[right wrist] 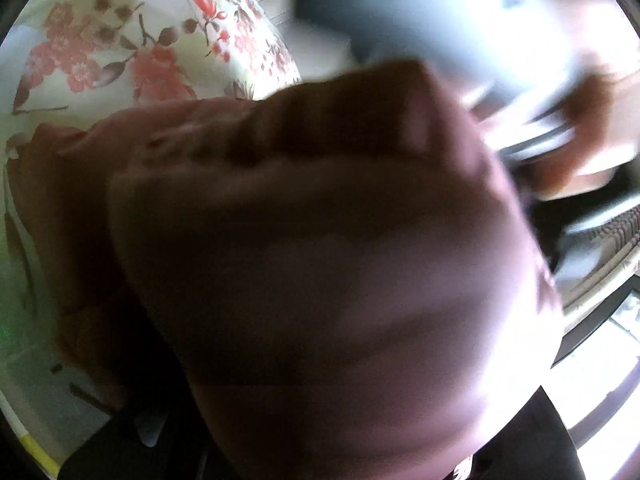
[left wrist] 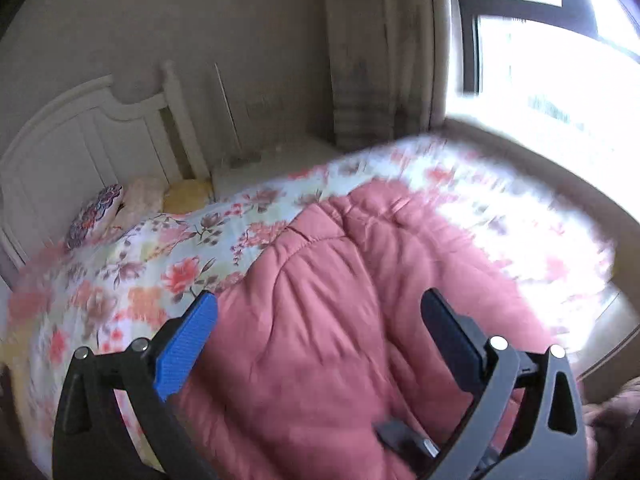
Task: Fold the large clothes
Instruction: 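Fold the held coat edge over the bundle with the right tool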
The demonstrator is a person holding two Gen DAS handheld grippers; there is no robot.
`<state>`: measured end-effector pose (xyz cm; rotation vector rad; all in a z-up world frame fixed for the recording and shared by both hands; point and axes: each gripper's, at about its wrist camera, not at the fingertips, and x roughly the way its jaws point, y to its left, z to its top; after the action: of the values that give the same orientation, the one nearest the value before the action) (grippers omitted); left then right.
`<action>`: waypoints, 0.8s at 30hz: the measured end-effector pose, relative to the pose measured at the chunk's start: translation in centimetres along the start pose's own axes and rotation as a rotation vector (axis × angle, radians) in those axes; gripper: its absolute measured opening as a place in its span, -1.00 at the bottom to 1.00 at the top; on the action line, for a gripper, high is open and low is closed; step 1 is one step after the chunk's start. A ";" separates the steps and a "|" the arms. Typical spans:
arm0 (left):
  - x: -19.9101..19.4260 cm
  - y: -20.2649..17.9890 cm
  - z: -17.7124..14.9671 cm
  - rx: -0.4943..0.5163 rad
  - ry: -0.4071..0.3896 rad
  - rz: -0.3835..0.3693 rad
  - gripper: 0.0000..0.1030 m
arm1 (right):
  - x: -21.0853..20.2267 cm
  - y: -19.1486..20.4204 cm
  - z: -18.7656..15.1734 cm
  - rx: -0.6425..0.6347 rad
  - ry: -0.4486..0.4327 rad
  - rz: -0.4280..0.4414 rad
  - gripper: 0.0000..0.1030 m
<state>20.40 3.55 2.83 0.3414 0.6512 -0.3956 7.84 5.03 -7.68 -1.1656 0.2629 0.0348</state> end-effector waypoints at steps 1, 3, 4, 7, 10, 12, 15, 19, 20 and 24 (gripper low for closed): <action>2.2 0.1 0.0 0.001 0.051 0.013 0.96 | 0.1 -0.3 -0.1 0.007 0.002 0.027 0.05; 7.0 1.5 -1.5 -0.048 0.128 -0.063 0.96 | -0.2 -1.7 -0.6 0.049 -0.008 0.102 0.11; 8.0 2.3 -2.3 -0.089 0.116 -0.093 0.96 | -0.8 -3.0 -1.1 0.102 -0.025 0.155 0.33; 8.6 3.4 -3.3 -0.126 0.104 -0.075 0.96 | -3.3 -7.7 -3.8 0.324 -0.128 0.371 0.91; 8.0 3.1 -3.5 -0.116 0.081 -0.049 0.96 | -4.8 -12.6 -6.9 0.542 -0.190 0.530 0.88; 8.1 2.7 -3.5 -0.108 0.071 -0.037 0.96 | -4.4 -16.6 -9.1 0.721 -0.205 0.565 0.82; 7.9 2.8 -3.2 -0.111 0.061 -0.036 0.96 | -2.3 -22.0 -11.8 0.976 -0.191 0.533 0.61; 8.0 2.8 -3.2 -0.111 0.056 -0.035 0.96 | 0.4 -20.6 -12.5 0.984 -0.076 0.530 0.54; 7.9 2.8 -3.2 -0.111 0.055 -0.035 0.96 | 1.2 -18.4 -11.7 0.920 -0.030 0.579 0.54; 7.5 2.4 -2.6 -0.070 0.098 -0.011 0.96 | 0.3 -11.6 -9.5 0.585 0.019 0.405 0.73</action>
<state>25.61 4.94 -3.44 0.2916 0.7610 -0.3674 8.27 -8.30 -0.82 -0.5186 0.4860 0.2842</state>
